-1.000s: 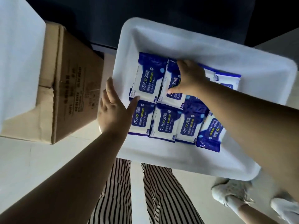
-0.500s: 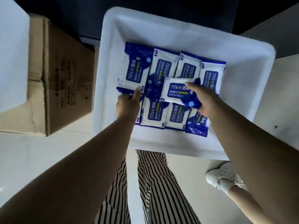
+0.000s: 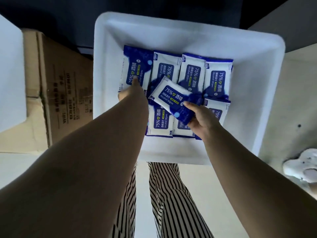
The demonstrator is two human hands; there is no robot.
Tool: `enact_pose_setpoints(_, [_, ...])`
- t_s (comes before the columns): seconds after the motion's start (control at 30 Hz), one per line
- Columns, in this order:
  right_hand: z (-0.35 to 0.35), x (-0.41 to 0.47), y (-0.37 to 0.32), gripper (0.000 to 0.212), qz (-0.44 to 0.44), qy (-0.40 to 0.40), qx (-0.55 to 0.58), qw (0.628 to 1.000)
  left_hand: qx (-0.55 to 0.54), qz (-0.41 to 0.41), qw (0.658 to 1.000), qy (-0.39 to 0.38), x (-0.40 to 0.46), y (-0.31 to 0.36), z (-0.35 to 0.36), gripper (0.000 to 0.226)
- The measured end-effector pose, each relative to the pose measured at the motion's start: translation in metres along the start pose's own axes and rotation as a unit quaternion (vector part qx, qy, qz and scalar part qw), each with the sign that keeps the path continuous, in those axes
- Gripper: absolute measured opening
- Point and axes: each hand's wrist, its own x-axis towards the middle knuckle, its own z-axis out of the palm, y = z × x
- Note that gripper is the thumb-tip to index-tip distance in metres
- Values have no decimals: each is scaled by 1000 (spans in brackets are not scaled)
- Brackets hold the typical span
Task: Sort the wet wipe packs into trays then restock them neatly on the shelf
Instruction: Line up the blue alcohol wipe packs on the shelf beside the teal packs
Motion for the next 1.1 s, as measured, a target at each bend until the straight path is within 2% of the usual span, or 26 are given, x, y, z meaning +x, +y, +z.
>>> enact_pose_setpoints(0.07, [7,-1,0,15,-10,25,-33,999,-27,37,999,2,3,2,-2,21])
enact_pose_setpoints(0.2, [14,-5,-3,16,-88,89,-104,987,9,99,992,73,8,-8,-10,26])
enact_pose_setpoints(0.3, [11,-15,-7,14,-163,110,-136,971,16,169,984,47,-2,-11,-24,18])
enact_pose_setpoints(0.37, [6,-35,-11,5,-184,99,-171,963,36,213,976,21,-14,-7,-43,22])
enact_pose_setpoints(0.43, [3,-63,-18,13,-202,84,-205,954,71,251,965,14,-36,4,-67,29])
enact_pose_setpoints(0.5, [6,-101,-25,1,-208,50,-188,958,94,272,958,-15,-59,20,-97,38])
enact_pose_setpoints(0.57, [14,-140,-30,10,-200,24,-159,966,90,279,954,-62,-88,37,-129,24])
enact_pose_setpoints(0.73, [51,-240,-47,5,-236,-32,-121,964,77,338,924,-163,-159,92,-206,12])
enact_pose_setpoints(0.87, [92,-323,-67,12,-301,-126,-73,942,37,351,911,-214,-210,151,-255,13])
enact_pose_setpoints(1.1, [155,-449,-110,13,-391,-223,-61,891,21,460,847,-266,-303,249,-330,7])
